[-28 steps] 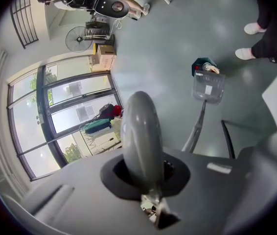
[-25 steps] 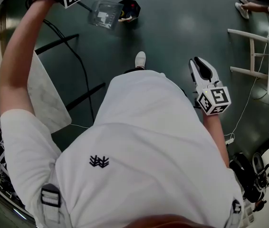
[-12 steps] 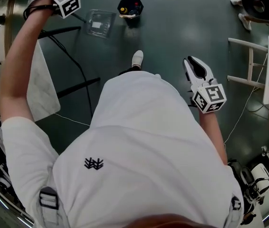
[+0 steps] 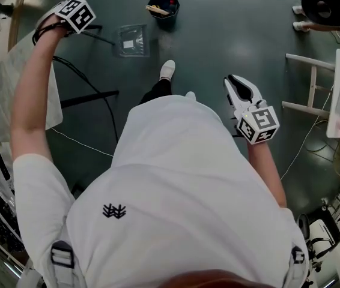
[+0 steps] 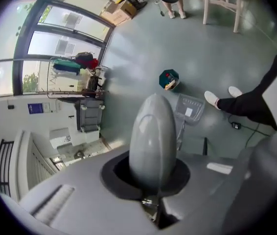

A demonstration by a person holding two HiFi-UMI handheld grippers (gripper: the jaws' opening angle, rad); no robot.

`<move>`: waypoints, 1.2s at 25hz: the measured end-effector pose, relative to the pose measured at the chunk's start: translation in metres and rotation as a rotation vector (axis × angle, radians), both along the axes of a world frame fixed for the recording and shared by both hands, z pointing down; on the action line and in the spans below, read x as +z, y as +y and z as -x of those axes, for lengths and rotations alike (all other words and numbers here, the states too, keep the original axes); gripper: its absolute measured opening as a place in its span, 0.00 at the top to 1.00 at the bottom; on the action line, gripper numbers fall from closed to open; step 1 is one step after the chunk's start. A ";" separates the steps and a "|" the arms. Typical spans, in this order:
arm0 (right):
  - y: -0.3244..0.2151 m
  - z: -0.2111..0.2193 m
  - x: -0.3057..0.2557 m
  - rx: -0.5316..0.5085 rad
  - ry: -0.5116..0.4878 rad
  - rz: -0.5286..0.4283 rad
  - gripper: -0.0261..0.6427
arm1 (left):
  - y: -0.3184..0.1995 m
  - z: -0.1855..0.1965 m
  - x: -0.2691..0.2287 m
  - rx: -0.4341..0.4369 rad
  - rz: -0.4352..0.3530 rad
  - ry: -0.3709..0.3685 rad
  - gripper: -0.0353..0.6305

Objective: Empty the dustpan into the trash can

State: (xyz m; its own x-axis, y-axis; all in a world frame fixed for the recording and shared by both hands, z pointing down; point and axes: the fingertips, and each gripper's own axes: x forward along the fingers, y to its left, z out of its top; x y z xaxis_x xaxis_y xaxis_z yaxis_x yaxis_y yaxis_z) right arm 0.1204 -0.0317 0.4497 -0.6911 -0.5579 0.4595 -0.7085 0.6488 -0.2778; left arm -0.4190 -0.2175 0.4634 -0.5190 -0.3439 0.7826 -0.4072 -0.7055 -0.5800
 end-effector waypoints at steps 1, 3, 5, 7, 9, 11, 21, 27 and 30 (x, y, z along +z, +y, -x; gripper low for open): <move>0.003 -0.003 0.000 -0.009 0.001 -0.002 0.88 | 0.011 -0.001 0.002 -0.031 -0.001 0.016 0.86; 0.008 -0.007 0.000 -0.024 0.002 -0.007 0.89 | 0.031 -0.004 0.011 -0.080 0.000 0.061 0.86; 0.014 -0.012 0.001 -0.040 0.001 -0.010 0.89 | 0.052 -0.008 0.017 -0.124 -0.004 0.092 0.86; 0.021 -0.017 0.004 -0.064 0.003 -0.011 0.90 | 0.074 -0.012 0.023 -0.168 -0.010 0.121 0.86; 0.027 -0.018 0.007 -0.091 0.004 -0.014 0.91 | 0.097 -0.014 0.023 -0.216 -0.023 0.129 0.86; 0.035 -0.018 0.009 -0.109 0.001 -0.015 0.92 | 0.120 -0.015 0.025 -0.254 -0.033 0.146 0.86; 0.061 -0.010 0.015 -0.192 -0.023 -0.029 0.96 | 0.204 -0.035 0.043 -0.403 -0.058 0.311 0.86; 0.069 -0.006 0.013 -0.211 -0.035 -0.043 0.96 | 0.234 -0.044 0.045 -0.541 -0.081 0.448 0.86; 0.070 -0.007 0.011 -0.208 -0.034 -0.048 0.96 | 0.238 -0.044 0.044 -0.568 -0.114 0.482 0.86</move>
